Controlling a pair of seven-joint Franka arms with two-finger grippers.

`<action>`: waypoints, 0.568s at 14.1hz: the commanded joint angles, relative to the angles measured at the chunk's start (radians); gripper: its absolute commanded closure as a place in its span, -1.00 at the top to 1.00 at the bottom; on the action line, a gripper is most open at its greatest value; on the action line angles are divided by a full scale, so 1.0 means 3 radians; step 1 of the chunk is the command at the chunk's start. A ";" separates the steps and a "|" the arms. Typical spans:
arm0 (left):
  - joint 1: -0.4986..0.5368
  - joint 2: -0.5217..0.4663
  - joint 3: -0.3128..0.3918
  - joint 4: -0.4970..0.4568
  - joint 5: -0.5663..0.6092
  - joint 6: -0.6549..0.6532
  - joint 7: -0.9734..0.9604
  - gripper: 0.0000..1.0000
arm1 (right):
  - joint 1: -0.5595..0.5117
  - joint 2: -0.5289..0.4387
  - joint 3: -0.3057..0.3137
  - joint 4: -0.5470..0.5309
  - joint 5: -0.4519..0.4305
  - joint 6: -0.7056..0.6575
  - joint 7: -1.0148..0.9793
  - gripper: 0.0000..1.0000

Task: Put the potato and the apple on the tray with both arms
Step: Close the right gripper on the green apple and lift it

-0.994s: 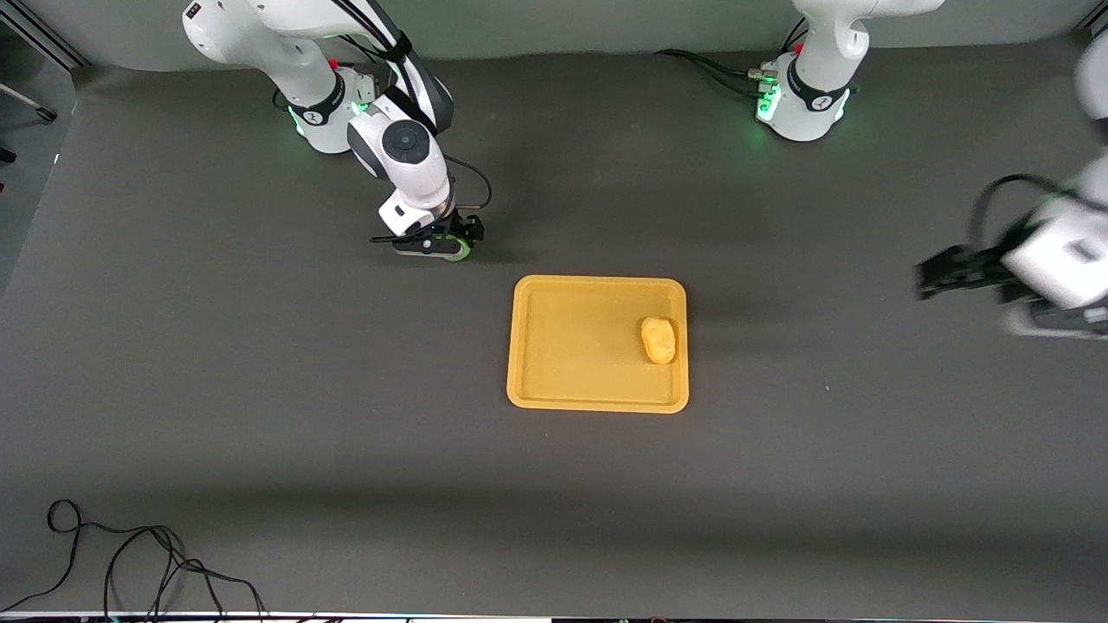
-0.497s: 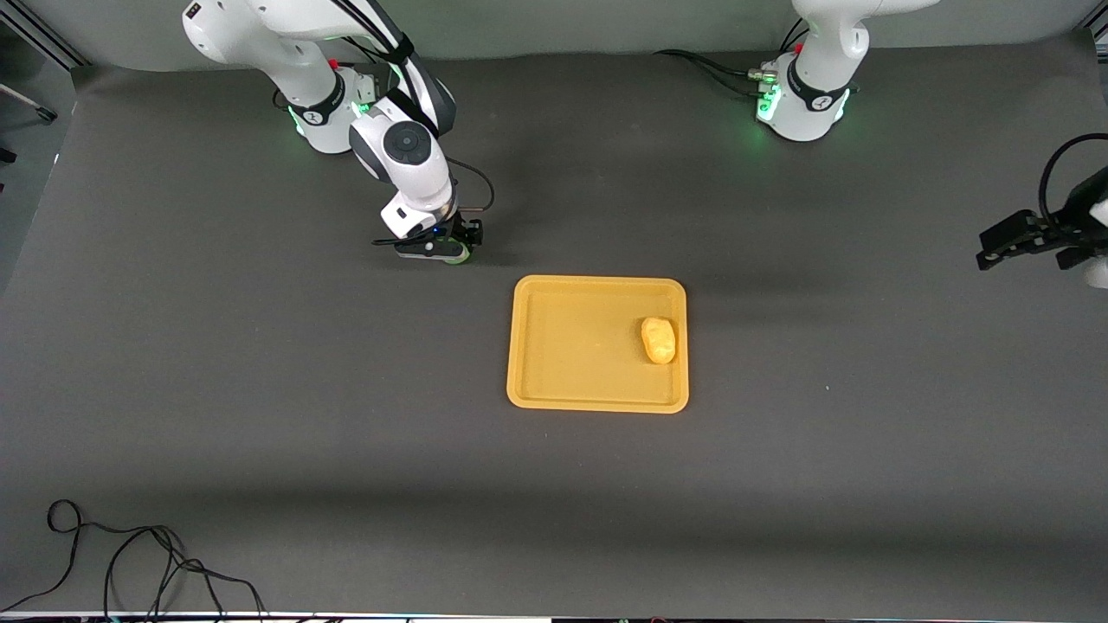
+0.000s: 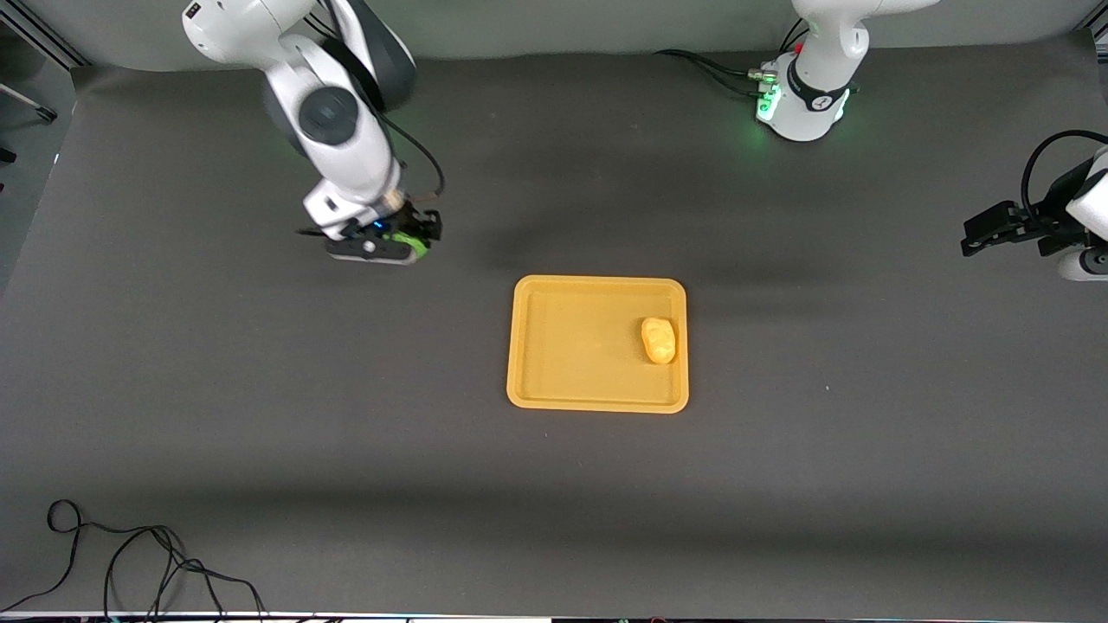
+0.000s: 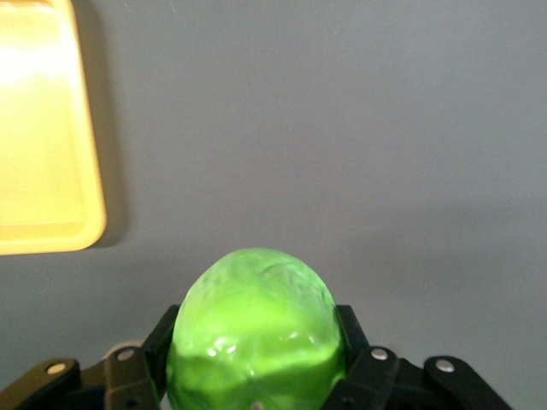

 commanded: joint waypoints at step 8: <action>0.0022 -0.0032 -0.0026 0.0078 0.0061 -0.0117 0.0041 0.99 | 0.0048 0.1521 0.0027 0.2648 0.0316 -0.0693 -0.0083 -0.16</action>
